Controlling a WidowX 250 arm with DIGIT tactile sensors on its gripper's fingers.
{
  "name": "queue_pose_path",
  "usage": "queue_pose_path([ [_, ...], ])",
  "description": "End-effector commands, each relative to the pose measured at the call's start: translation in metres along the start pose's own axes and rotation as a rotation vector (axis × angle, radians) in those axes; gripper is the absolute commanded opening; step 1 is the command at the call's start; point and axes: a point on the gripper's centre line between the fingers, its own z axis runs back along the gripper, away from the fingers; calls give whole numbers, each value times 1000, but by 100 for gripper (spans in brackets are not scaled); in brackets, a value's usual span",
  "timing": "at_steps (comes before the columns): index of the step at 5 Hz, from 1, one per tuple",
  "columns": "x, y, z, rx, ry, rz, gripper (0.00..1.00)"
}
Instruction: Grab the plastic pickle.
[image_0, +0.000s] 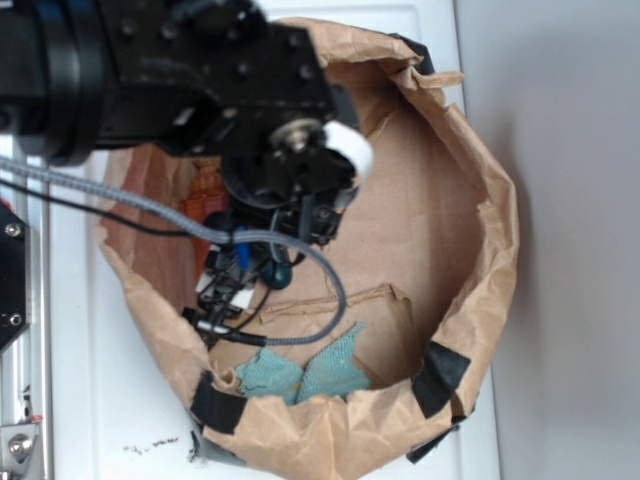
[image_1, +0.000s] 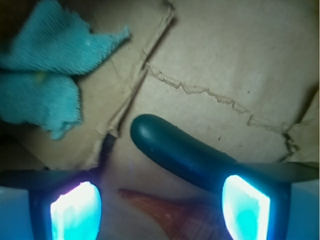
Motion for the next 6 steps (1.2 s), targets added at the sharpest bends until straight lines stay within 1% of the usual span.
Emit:
queue_pose_path([
  [1,-28,3,-20,17,-28,-94,100],
  [2,-31,-1,-35,58,-45,-95,100],
  [3,-21,-6,-34,53,-51,-59,100],
  [4,-15,-7,-17,11,-37,-34,100],
  [5,-11,-5,7,-43,-15,-15,100],
  [6,-9,-5,29,-100,22,-16,100],
])
